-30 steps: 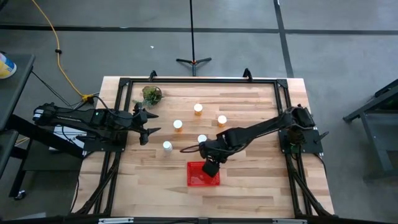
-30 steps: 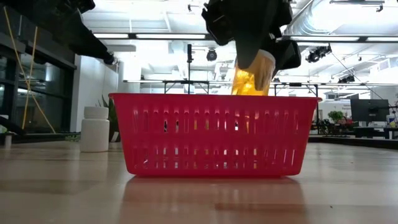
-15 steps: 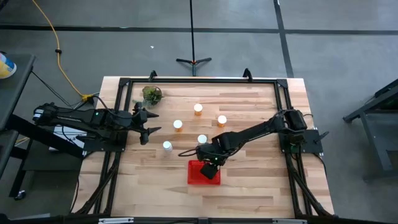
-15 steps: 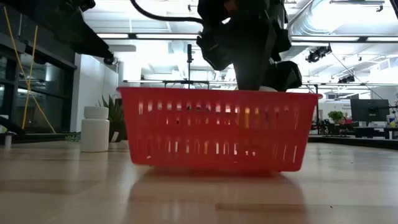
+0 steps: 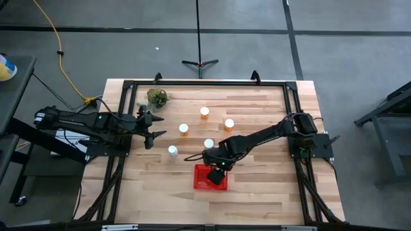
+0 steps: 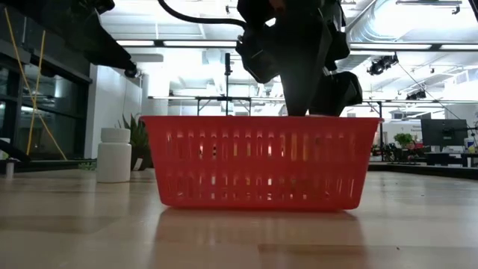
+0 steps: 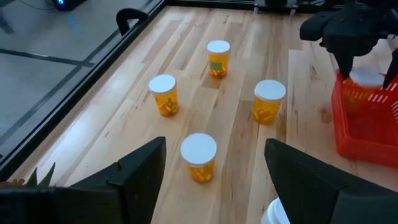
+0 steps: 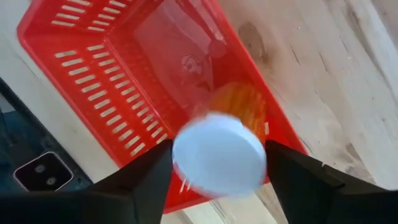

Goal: Pick and place pill bottles into a basket
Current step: Put the orange pill bottle into the red bin

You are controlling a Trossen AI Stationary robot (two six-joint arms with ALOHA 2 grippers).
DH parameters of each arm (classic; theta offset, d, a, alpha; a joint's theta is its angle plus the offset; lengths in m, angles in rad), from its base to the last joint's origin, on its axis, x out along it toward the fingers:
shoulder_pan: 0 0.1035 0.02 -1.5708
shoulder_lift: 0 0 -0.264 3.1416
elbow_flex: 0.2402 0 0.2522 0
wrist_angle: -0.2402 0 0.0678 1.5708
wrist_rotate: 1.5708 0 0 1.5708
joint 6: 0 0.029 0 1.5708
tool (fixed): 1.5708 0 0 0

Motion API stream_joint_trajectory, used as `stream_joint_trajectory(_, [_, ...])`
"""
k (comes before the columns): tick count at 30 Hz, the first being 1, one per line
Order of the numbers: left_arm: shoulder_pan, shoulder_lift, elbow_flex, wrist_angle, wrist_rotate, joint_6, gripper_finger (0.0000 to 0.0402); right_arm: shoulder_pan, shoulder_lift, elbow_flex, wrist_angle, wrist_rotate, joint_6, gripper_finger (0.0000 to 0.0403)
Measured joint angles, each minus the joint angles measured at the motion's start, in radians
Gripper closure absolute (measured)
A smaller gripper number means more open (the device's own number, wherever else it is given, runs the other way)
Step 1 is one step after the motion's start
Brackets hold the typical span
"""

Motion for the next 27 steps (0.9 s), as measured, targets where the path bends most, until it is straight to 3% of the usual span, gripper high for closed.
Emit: stream_joint_trajectory(27, [0.0,0.0,0.0,0.0,0.001,-0.004,0.0094,-0.05,-0.009,0.002,-0.006,-0.11,-0.021,0.0148])
